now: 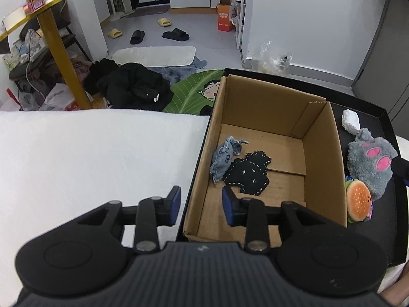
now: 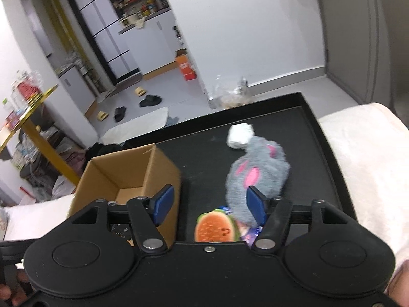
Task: Organize soft objects
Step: 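Move the right gripper over the grey plush mouse and close on it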
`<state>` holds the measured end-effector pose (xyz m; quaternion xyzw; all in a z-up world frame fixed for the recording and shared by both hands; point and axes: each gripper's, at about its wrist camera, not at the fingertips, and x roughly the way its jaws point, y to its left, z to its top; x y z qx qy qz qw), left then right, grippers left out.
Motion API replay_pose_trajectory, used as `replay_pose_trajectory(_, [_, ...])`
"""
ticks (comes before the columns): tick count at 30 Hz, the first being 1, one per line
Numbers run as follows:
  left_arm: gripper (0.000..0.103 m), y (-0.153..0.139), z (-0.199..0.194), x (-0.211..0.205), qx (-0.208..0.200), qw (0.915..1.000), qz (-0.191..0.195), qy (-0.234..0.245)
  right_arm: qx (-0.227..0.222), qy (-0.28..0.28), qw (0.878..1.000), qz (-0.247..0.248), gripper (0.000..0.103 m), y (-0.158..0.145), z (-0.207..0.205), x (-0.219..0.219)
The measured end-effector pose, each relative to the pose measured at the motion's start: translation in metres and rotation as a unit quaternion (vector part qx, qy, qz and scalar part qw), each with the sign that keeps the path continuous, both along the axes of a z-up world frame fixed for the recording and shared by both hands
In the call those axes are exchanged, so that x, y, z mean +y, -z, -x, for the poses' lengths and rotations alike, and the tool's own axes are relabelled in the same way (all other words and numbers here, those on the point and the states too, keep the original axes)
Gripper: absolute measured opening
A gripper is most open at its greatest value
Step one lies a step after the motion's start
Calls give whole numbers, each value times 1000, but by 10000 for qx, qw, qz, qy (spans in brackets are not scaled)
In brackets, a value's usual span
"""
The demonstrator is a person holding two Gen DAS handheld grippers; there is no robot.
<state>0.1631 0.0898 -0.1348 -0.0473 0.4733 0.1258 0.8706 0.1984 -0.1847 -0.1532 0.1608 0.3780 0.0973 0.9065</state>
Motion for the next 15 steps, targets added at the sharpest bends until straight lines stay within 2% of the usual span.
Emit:
replay_pose_trajectory(4, [44,-1,0,-5,-38,9999,-93,117,-38,275,9995,-148,72,8,2,-10])
replay_pose_trajectory(8, [47,-1,-3,-11,-9,9996,-217,168,-31,557,9981,-245,80,18,0,-19])
replay_pose_trajectory(15, [52,3,-10,-19,163,9986,-447,227,132,891,9949,-459,80,39,-20,-30])
